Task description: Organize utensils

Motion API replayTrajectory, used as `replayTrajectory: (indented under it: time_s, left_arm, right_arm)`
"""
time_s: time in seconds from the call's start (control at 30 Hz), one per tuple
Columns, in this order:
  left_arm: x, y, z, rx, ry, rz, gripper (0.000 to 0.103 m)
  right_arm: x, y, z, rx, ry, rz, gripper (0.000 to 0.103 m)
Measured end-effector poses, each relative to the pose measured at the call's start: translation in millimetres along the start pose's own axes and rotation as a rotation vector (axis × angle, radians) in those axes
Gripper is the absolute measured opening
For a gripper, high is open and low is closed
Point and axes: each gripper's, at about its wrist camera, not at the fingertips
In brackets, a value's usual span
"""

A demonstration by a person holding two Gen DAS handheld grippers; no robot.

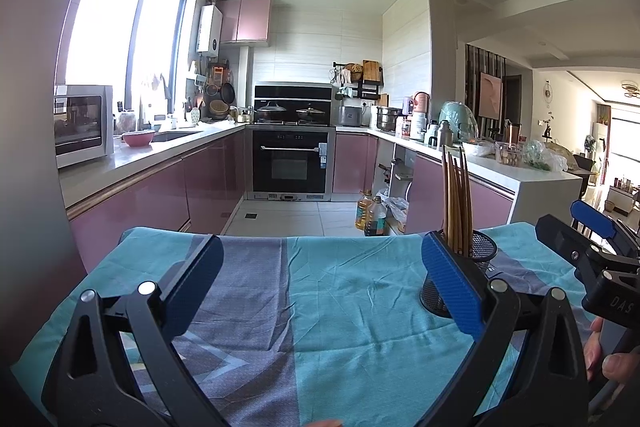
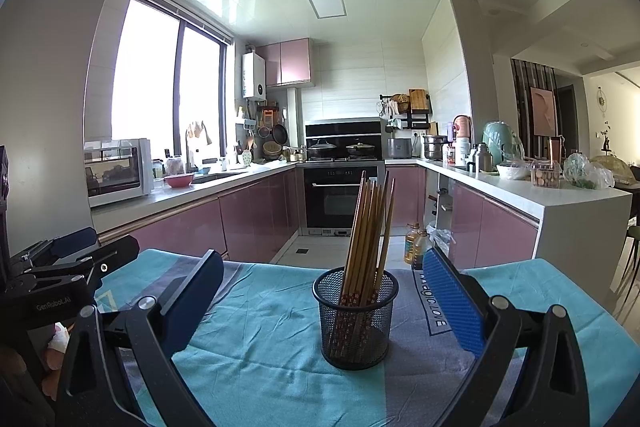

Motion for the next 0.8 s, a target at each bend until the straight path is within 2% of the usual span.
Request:
replayTrajectory:
  time_s: [0.8]
  left_arm:
    - [-0.4, 0.8, 0.0, 0.003, -0.002, -0.006, 0.097]
  right_arm:
    - [-0.8, 2.0, 0.4, -0.003, 0.007, -0.002, 0.097]
Point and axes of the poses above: each gripper's, at about its wrist camera, not at the fingertips, and y roughly the way its jaws point, z to its right, x to its underside, and after that the axes turned 13 degrees about -z, right-handed
